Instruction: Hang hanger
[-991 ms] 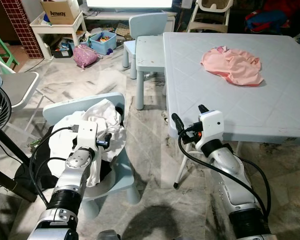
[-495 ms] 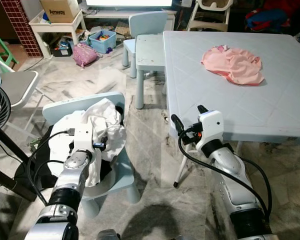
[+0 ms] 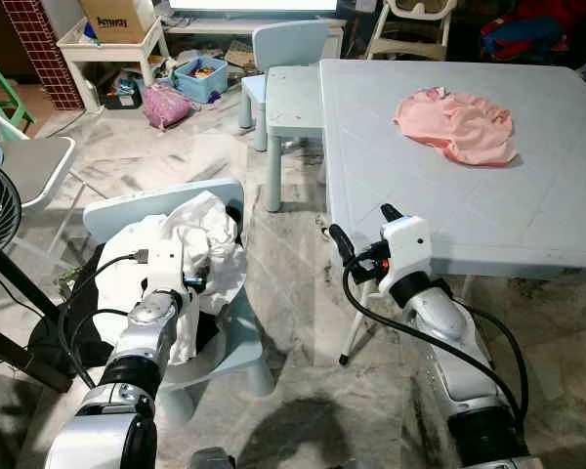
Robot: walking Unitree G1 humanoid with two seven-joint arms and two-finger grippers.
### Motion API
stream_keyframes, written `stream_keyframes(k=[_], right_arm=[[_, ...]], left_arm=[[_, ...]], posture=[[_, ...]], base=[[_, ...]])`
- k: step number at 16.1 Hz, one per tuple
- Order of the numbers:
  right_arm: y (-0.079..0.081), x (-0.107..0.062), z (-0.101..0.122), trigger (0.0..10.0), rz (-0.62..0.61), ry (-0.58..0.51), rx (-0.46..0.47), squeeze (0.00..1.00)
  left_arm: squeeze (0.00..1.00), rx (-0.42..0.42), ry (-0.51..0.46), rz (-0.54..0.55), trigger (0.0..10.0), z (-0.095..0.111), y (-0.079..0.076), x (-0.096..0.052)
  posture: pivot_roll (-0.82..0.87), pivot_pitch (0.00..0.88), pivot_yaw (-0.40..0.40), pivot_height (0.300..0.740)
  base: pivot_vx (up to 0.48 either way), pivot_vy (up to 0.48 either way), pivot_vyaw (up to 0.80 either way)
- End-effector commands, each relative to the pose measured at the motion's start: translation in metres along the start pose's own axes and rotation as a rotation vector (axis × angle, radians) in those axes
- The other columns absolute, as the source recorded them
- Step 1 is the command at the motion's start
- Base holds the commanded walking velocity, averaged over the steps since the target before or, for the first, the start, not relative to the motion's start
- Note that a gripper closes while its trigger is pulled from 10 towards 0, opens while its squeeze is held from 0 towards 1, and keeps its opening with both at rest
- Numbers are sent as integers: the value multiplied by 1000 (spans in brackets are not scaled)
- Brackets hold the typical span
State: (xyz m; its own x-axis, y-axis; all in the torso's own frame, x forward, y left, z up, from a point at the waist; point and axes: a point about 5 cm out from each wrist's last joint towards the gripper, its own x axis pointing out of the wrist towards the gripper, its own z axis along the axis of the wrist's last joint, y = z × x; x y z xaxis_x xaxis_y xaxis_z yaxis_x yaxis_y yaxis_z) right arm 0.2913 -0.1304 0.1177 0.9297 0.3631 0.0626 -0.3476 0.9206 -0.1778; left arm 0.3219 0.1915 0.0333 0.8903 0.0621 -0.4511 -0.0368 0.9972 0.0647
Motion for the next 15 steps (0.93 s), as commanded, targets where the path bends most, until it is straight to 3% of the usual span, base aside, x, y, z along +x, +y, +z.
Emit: stream_keyframes(k=[1, 3, 4, 5, 8, 13, 14, 15], right_arm=[[2, 3, 5, 10000, 13, -22, -14, 0], [3, 4, 5, 10000, 19, -25, -17, 0], [4, 4, 5, 10000, 27, -25, -11, 0], [6, 4, 4, 10000, 47, -24, 0, 0], [35, -11, -9, 10000, 378, 68, 35, 0], [38, -21, -17, 10000, 483, 116, -15, 0], [39, -22, -17, 10000, 493, 120, -26, 0], [40, -22, -17, 10000, 497, 120, -27, 0]], left_arm=[[0, 11, -7, 19, 0, 6, 3, 2], [0, 38, -1, 26, 0, 6, 3, 3], [0, 42, 3, 21, 5922, 6, 2, 3], [0, 51, 3, 31, 10000, 6, 2, 3], [0, 64, 18, 37, 10000, 2, -1, 3], [0, 134, 17, 51, 10000, 7, -3, 4], [0, 196, 3, 38, 5608, 9, -5, 5], [0, 206, 6, 33, 1412, 9, -6, 5]], posture=[[-33, 0, -30, 740], [-30, 0, -30, 740], [-30, 0, -30, 740], [-30, 0, -30, 740], [-28, 0, -29, 740], [-35, 0, -27, 740], [-35, 0, -27, 740], [-40, 0, -22, 740]], base=[[0, 0, 0], [0, 0, 0], [0, 0, 0], [0, 0, 0], [0, 0, 0], [0, 0, 0], [0, 0, 0], [0, 0, 0]])
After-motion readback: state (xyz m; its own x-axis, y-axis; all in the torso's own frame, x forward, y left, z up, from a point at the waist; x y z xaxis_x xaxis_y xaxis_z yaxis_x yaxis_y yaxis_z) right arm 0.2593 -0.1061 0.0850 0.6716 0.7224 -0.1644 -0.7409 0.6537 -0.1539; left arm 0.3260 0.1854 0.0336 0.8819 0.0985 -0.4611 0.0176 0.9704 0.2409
